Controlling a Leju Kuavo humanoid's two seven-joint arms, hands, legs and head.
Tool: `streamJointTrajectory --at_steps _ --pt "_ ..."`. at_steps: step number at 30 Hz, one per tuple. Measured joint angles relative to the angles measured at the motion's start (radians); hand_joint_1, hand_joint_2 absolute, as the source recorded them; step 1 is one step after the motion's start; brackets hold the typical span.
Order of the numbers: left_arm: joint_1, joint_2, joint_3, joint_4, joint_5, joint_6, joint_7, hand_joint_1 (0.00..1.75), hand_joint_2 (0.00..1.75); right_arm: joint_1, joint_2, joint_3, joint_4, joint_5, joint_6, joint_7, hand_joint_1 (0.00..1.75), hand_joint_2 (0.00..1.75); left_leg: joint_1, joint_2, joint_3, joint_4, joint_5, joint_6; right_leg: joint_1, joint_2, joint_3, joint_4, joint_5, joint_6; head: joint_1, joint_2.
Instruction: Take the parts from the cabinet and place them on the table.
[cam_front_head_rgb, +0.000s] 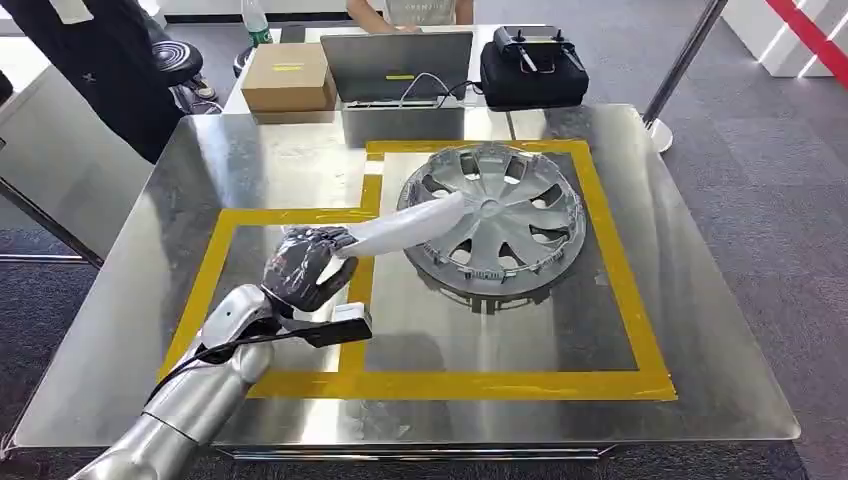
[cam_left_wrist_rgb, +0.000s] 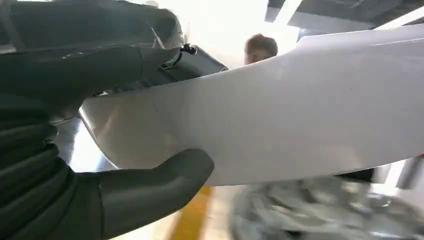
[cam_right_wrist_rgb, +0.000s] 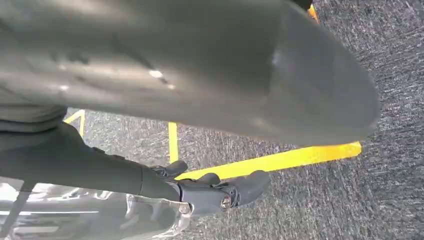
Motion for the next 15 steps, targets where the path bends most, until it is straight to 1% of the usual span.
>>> streamJointTrajectory --at_steps 3,5,7,9,10,12,13,15 --pt "-0.028 0.011 0.052 0.117 -0.015 0.034 -0.001 1.75 1.75 0.003 -0.001 0.0 0.0 0.002 0.0 0.0 0.0 0.0 -0.001 0.0 0.002 0.0 0.0 0.0 -0.001 0.0 0.002 -0.001 0.0 0.0 0.0 0.0" --pt "-0.036 0.015 0.066 0.149 -0.03 0.043 0.009 1.75 1.75 0.004 -0.002 0.0 0.0 0.003 0.0 -0.001 0.0 0.0 -0.001 0.0 0.002 0.0 0.0 0.0 -0.001 0.0 0.004 -0.003 0.0 0.0 0.0 0.0" --pt "-0.047 0.022 0.083 0.199 -0.081 0.067 0.061 1.75 1.75 0.003 -0.002 0.0 0.0 0.005 -0.002 -0.002 0.0 0.0 -0.001 0.0 0.001 0.0 0.0 0.0 -0.001 0.0 0.005 -0.004 0.0 0.0 0.0 0.0" --pt "-0.059 0.03 0.104 0.255 -0.132 0.114 0.12 1.75 1.75 0.002 -0.002 0.0 0.0 0.013 -0.005 -0.002 0.0 0.0 -0.001 0.0 0.002 0.0 -0.001 -0.001 -0.001 0.0 0.006 -0.005 0.0 0.001 0.0 0.0" --pt "-0.062 0.04 0.12 0.282 -0.136 0.144 0.13 1.75 1.75 0.002 -0.002 0.0 0.0 0.015 -0.007 -0.002 0.0 0.0 -0.001 0.001 0.002 0.0 -0.002 -0.001 -0.002 0.001 0.006 -0.005 0.0 0.001 0.0 0.0" --pt "-0.06 0.057 0.171 0.329 -0.126 0.202 0.122 1.75 1.75 0.004 -0.002 0.0 0.0 0.018 -0.008 0.001 0.0 0.0 -0.001 0.002 0.003 0.0 -0.003 -0.001 -0.001 0.003 0.006 -0.005 0.0 0.001 0.0 0.0" --pt "-0.057 0.063 0.195 0.345 -0.12 0.216 0.117 1.75 1.75 0.005 -0.003 0.0 0.0 0.018 -0.009 0.003 0.0 0.0 -0.001 0.002 0.003 0.0 -0.003 -0.001 -0.001 0.002 0.005 -0.006 0.0 0.001 0.0 0.0" --pt "-0.055 0.075 0.226 0.371 -0.118 0.224 0.111 1.75 1.75 0.004 -0.005 0.0 0.0 0.018 -0.009 0.003 0.0 0.0 -0.001 0.0 0.003 0.0 -0.003 -0.001 -0.001 0.001 0.006 -0.006 0.0 0.001 0.0 0.0"
